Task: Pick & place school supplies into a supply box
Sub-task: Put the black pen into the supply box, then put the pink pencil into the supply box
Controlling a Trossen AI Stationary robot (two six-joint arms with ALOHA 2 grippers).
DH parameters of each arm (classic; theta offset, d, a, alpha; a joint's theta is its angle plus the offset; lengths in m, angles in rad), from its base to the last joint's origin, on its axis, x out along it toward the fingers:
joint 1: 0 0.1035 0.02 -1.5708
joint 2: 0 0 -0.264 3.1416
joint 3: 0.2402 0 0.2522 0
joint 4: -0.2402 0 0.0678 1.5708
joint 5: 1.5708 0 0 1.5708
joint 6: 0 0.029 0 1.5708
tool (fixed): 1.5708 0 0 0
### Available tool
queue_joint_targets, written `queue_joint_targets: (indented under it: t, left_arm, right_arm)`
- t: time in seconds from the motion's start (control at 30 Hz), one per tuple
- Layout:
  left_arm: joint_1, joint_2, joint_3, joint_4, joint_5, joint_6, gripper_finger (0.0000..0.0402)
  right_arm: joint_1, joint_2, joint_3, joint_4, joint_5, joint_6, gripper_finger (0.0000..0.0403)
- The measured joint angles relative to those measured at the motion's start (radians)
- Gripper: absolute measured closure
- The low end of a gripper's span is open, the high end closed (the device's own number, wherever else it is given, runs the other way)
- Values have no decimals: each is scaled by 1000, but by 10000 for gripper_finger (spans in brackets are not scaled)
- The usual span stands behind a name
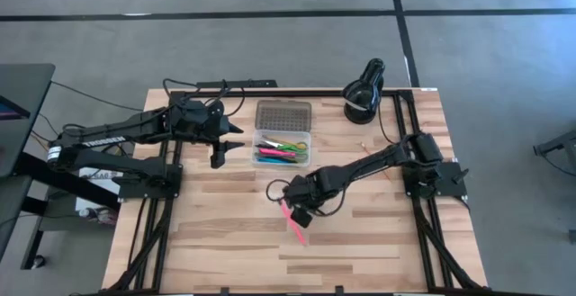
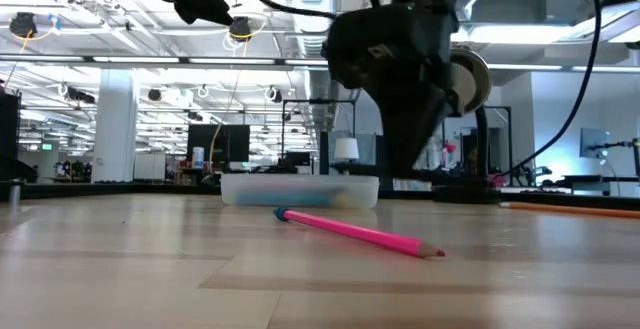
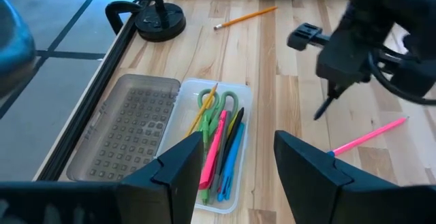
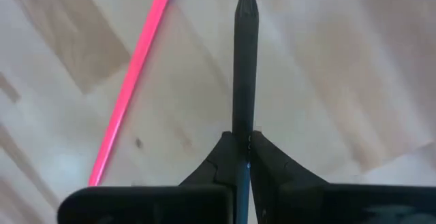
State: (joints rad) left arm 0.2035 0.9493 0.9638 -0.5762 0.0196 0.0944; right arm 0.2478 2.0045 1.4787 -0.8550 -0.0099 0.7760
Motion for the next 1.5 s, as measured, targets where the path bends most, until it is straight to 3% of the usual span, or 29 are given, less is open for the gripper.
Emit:
queue_joint_targets:
  t: [0.17,0.33,0.6,0.87,1.37,1.5]
  left_arm:
    - [0,0,0,0,-1,0,224]
    - [0,0,0,7,-1,-1,224]
    - [0,0,0,19,-1,-45,224]
    - [0,0,0,18,-1,-82,224]
    - [0,0,0,18,-6,-95,224]
    - [-5,1,0,-7,57,-82,224]
  right_arm:
    - [-36,-67,11,0,51,-40,400]
    - [-130,-106,12,17,124,-180,400]
    - [-330,-97,12,161,114,-455,400]
    - [-418,-92,12,237,108,-615,390]
    - [-453,-51,12,299,56,-607,307]
    - [-450,-81,12,278,57,-558,288]
